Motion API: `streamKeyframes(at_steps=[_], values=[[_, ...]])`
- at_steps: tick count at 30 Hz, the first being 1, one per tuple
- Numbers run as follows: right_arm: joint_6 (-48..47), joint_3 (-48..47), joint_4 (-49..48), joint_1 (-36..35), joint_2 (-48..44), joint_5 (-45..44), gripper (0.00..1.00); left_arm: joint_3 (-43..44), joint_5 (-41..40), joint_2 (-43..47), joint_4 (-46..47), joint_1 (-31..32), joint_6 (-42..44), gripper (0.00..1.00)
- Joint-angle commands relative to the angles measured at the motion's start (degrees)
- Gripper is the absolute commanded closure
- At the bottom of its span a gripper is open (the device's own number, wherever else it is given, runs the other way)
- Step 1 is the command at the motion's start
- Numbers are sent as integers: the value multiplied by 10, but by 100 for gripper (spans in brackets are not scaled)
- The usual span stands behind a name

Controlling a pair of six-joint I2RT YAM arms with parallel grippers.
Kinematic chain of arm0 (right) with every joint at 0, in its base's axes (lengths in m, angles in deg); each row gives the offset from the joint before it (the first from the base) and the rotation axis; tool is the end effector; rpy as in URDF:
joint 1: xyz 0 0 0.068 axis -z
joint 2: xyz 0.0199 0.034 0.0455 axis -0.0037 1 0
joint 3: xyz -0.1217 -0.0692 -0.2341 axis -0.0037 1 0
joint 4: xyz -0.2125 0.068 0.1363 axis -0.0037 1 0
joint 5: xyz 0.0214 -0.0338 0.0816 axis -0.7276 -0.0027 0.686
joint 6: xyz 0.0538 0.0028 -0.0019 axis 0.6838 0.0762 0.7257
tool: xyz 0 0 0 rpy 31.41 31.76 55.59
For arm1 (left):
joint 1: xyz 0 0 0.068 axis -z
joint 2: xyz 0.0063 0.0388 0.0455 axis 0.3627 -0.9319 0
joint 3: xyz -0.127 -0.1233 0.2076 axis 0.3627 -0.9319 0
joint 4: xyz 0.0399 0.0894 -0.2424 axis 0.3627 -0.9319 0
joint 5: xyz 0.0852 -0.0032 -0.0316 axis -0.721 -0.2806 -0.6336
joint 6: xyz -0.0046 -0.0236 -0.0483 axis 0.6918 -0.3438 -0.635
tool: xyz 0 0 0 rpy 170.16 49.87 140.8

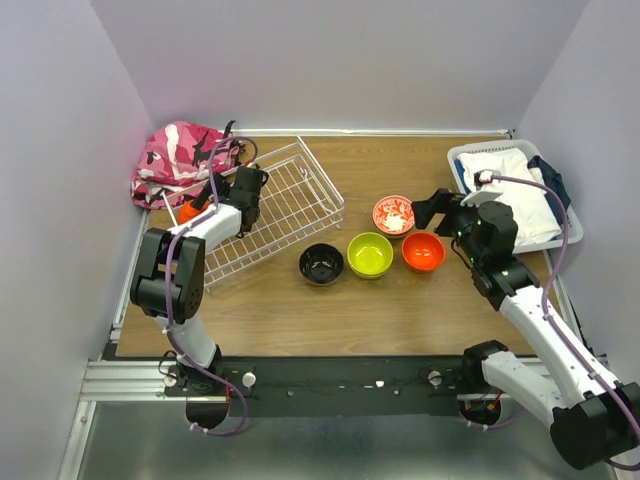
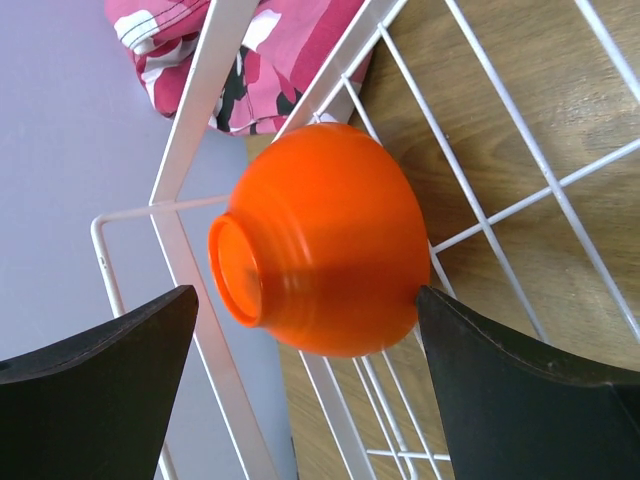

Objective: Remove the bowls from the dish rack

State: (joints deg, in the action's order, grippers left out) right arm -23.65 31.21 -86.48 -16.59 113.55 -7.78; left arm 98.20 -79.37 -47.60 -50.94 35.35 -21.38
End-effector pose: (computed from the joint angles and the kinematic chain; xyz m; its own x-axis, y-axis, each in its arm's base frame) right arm 0.2050 0.0596 0.3080 -0.2618 0.2930 -0.9196 -0.1465 0.9297 0.3379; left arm 0.3526 -0.0627 0.1966 -0.7947 0.4712 -0.3826 0.0426 0.6721 0.7392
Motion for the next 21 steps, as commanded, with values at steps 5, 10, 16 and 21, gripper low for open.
streamKeyframes(at_steps=[5, 10, 16, 21], values=[[-10, 19, -26, 1, -18, -15, 0, -4, 14, -38, 19, -6, 16, 1], [-10, 22, -31, 2, -19, -15, 0, -8, 22, -46, 4, -8, 3, 1], [-8, 22, -29, 0, -19, -15, 0, -2, 39, -44, -26, -11, -15, 1], [-8, 20, -29, -1, -18, -14, 0, -11, 95, -10, -46, -16, -15, 1]])
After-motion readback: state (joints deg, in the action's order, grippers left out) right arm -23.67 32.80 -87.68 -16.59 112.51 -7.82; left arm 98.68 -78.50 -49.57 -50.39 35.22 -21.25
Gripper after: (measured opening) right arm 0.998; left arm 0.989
